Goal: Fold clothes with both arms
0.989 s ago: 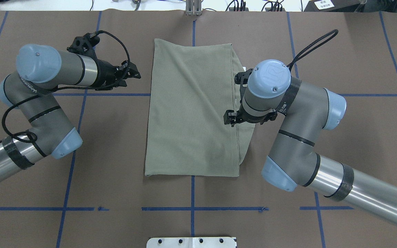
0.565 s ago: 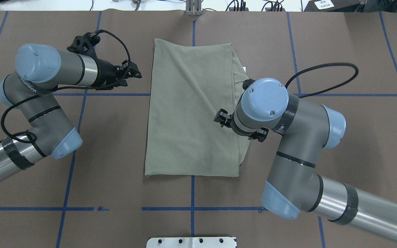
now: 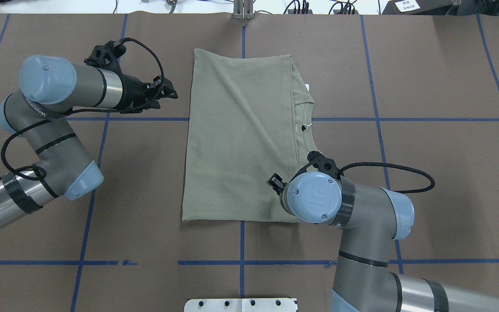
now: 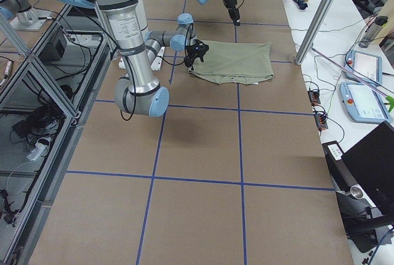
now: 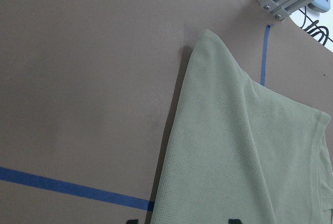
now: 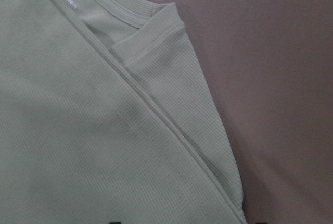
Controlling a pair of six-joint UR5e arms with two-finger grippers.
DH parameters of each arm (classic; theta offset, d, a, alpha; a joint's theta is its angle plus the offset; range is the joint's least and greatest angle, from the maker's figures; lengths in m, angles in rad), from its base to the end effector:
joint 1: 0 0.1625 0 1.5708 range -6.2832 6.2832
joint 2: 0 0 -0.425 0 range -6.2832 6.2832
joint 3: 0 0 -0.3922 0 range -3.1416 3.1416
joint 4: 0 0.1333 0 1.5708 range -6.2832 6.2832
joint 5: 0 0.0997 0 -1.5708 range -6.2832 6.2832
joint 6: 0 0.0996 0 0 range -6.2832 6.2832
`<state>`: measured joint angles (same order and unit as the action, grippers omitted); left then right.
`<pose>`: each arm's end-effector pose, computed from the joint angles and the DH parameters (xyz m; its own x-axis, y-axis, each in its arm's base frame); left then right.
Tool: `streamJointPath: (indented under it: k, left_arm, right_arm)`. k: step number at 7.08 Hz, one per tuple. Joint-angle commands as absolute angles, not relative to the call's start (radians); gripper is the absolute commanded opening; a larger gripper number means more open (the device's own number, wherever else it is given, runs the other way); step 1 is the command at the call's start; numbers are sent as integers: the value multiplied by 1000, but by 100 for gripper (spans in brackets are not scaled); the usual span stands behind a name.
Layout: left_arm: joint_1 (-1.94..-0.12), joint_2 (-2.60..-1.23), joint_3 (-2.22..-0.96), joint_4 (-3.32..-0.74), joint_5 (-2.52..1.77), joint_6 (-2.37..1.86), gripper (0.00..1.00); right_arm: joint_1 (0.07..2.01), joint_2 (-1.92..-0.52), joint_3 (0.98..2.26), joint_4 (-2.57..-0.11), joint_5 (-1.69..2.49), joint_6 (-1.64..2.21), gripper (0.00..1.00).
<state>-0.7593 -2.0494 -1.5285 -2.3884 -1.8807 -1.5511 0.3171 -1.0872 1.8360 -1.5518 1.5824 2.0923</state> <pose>0.4168 -0.5375 0.3088 0.2348 -0.1969 -0.9519 0.4409 0.8943 -0.0763 -0.5534 -0.3207 0.2742 0.4412 0.6691 0.5981 -0.6043 0.7142 -0.3532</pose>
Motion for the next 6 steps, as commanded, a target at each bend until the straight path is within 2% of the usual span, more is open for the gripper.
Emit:
streamJointPath:
  k: [1,2,3,5,6]
  left_arm:
    - [-759,-2049,-1528,-2387,-1881,-1551,65]
    - [-759,-2049,-1528,-2387,-1881,-1551,65]
    - [-759,-2049,-1529,-2387,-1881,-1551,65]
    - [-761,-2049,-1531,-2387,-1879,-1551,65]
    - [-761,-2043,-1539,-2387,-1878,-1551,65]
  right_arm:
    - [296,-1115,1833,-1551,1577,2132,85]
    - [296,-1118,1832,-1551,1575,2135,78]
    - [296,-1117,1833,-1551,1575,2138,63]
    - [301,-1115,1832,-1551,1575,2137,1]
    - [310,-1117,1825,-1551,1577,2129,0]
